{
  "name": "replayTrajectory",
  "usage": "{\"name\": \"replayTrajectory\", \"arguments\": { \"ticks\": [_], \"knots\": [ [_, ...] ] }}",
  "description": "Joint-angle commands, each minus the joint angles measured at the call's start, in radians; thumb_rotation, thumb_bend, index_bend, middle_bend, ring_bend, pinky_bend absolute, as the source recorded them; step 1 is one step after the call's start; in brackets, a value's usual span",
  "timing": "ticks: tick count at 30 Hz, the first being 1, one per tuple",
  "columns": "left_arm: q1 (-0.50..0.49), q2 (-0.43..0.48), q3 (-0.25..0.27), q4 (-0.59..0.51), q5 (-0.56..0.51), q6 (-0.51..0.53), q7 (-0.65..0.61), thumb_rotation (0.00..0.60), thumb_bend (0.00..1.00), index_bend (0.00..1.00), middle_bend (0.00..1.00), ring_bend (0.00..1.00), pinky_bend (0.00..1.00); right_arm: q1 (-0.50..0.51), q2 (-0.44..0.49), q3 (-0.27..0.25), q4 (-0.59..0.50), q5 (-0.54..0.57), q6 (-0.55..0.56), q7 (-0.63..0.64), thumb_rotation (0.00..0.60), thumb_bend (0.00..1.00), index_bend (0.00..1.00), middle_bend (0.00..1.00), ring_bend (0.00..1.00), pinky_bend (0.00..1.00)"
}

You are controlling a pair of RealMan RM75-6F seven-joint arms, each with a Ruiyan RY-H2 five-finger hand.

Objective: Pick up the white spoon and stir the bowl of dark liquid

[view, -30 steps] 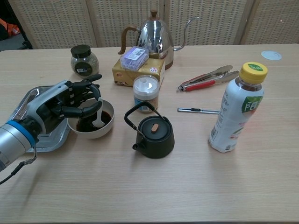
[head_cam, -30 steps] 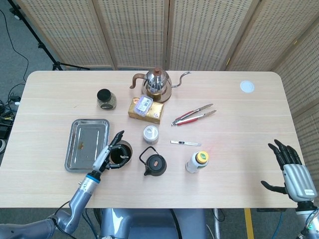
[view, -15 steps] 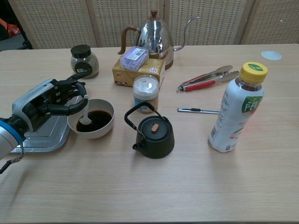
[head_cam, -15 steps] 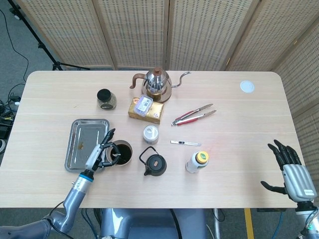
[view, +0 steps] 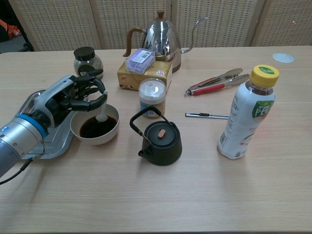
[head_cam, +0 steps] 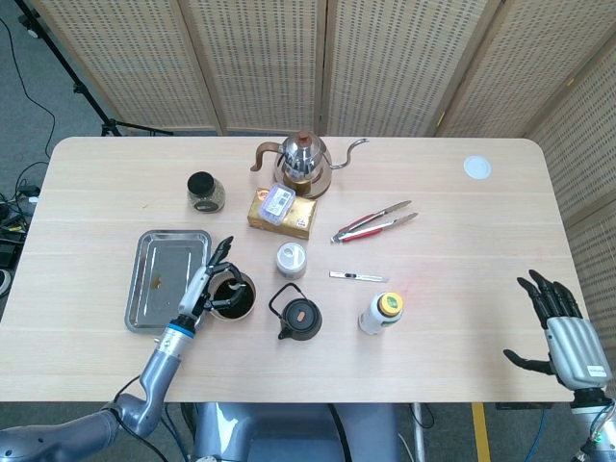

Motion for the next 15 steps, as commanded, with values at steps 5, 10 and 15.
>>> {"name": "replayTrajectory", "arguments": {
  "ticks": [5, 10, 15],
  "knots": [
    [-0.007, -0.031, 0.008, -0.010, 0.002, -0.007, 0.007, 0.600, 0.43, 0.64, 0.00, 0.00, 0.00, 0.002, 0.001, 0.000, 0.002, 0.001, -0.003, 0.005, 0.600, 0.00, 0.00, 0.00, 0.00, 0.00],
    [0.005, -0.031, 0.027, -0.029, 0.017, 0.012, -0.004, 0.600, 0.43, 0.64, 0.00, 0.00, 0.00, 0.000, 0.003, 0.001, 0.001, 0.000, 0.001, 0.008, 0.600, 0.00, 0.00, 0.00, 0.00, 0.00],
    [0.021, -0.004, 0.058, -0.064, 0.043, 0.030, -0.020, 0.600, 0.45, 0.64, 0.00, 0.00, 0.00, 0.000, 0.004, 0.000, 0.000, -0.002, 0.001, 0.010, 0.600, 0.00, 0.00, 0.00, 0.00, 0.00]
  ]
}}
